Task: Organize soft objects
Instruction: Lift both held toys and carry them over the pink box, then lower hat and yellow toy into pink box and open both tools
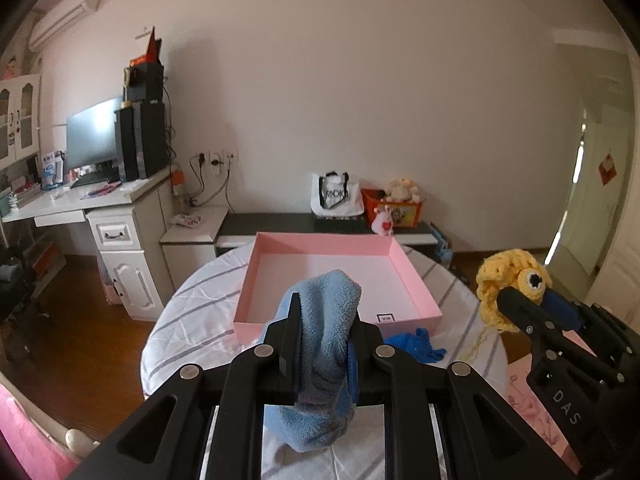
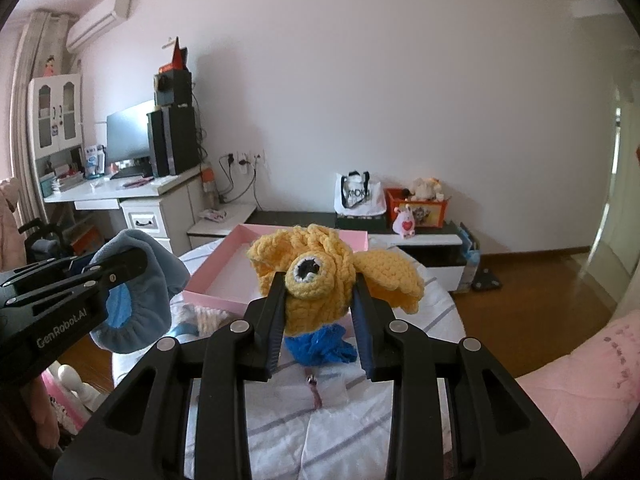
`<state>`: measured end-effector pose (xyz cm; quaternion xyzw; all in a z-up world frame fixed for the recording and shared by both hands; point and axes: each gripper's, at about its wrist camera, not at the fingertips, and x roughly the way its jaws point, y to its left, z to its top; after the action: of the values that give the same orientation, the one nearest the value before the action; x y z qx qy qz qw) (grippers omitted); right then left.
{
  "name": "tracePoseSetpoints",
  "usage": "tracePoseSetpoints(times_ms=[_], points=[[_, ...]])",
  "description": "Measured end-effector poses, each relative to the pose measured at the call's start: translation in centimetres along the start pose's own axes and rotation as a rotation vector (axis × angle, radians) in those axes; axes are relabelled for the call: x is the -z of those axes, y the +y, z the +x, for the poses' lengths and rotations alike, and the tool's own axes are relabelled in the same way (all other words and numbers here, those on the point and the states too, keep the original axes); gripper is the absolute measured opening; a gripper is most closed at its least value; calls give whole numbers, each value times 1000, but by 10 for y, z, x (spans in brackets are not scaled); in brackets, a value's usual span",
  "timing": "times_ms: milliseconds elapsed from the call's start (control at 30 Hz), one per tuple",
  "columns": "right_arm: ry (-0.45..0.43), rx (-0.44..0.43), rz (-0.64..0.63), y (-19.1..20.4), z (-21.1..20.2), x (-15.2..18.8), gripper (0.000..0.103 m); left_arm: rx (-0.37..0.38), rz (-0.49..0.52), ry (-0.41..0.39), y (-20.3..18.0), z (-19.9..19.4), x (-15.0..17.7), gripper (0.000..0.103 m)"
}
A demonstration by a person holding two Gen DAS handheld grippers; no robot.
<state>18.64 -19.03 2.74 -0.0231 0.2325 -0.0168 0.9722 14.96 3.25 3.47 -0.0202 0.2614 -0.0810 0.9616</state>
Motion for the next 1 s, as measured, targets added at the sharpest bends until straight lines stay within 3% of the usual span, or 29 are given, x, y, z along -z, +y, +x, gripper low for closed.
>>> tracePoseSetpoints(times_ms=[633, 700, 767, 833, 900, 1000], points=[[164, -17, 23, -12, 169, -10, 29, 9, 7, 188, 3, 243, -104, 14], [177, -32, 28, -13, 178, -9, 33, 15, -6, 197, 6, 265, -113, 17], [185, -42, 36, -15, 183, -9, 38, 7, -12, 208, 11, 279, -119, 27], [187, -40, 46, -18, 185, -8, 48, -7, -22, 212, 16, 290, -123, 67], [171, -22, 51, -21, 182, -8, 65, -27, -44, 194, 21, 299, -129, 87], [147, 1, 63, -26, 175, -7, 79, -52, -61, 170, 26, 299, -128, 97]])
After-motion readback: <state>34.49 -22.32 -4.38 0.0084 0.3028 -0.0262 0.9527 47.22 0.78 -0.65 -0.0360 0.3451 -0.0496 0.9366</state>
